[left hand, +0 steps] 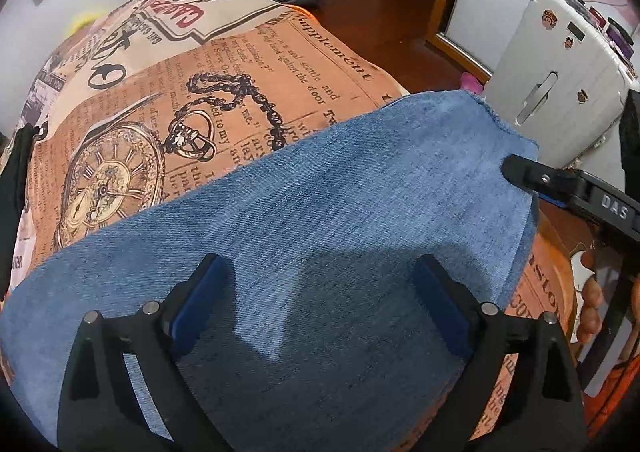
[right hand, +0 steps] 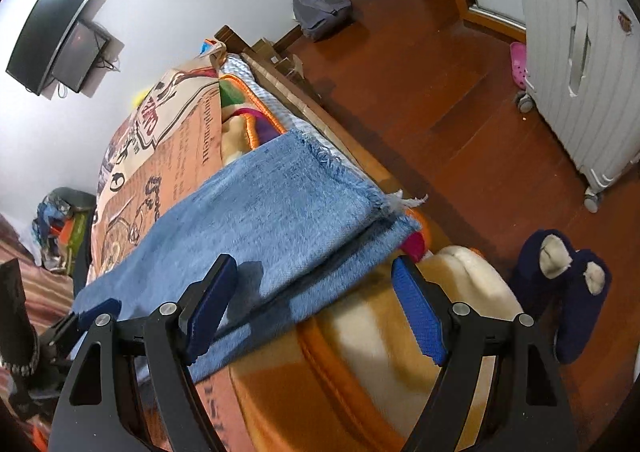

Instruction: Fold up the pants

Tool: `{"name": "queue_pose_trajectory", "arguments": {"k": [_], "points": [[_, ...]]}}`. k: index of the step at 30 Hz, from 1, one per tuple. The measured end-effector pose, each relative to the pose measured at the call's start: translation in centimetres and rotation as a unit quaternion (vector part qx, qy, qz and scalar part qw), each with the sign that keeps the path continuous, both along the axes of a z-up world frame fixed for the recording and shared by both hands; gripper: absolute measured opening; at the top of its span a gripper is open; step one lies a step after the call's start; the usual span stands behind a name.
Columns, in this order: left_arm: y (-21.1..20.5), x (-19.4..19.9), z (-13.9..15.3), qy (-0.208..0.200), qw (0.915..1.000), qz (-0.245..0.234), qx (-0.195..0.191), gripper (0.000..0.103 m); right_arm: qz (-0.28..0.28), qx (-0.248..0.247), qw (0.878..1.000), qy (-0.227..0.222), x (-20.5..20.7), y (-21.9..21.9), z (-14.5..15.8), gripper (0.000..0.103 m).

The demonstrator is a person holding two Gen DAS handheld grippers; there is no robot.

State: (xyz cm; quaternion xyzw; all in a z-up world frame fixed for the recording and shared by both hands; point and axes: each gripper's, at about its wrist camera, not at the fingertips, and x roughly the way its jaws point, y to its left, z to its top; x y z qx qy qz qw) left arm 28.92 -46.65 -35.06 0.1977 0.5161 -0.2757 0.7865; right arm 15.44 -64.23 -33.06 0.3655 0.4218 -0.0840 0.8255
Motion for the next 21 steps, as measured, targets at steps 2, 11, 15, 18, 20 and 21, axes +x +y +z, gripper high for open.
{"name": "queue_pose_trajectory", "arguments": {"k": [2,11,15,18,20,21], "points": [[0.0,0.0,0.0,0.0,1.0,0.0,0.0,0.097,-0.001,-0.005,1.0,-0.004,0.3,0.0,-0.1,0.065],[0.1,0.0,0.2,0.003,1.0,0.001,-0.005,0.097,0.012,-0.045,0.999,-0.025,0.9,0.5,1.8,0.012],[0.9,-0.1,1.7,-0.017,0.9995,0.021,-0.014,0.097,0.016,-0.078,0.996,-0.044,0.7,1.1,4.2,0.01],[2.4,-0.1,4.0,-0.023,0.998,0.037,-0.045,0.097,0.019,-0.082,0.994,-0.066,0.3,1.4,6.4,0.009],[3.7,-0.4,6.0,-0.039,0.9966,0.042,-0.06,0.097,0.022,-0.091,0.992,-0.083,0.0,1.8,8.2,0.009],[4.3,-0.6,7.0,-0.05,0.9956,0.044,-0.066,0.097,0.026,-0.1,0.99,-0.092,-0.2,2.2,9.3,0.009]]}}
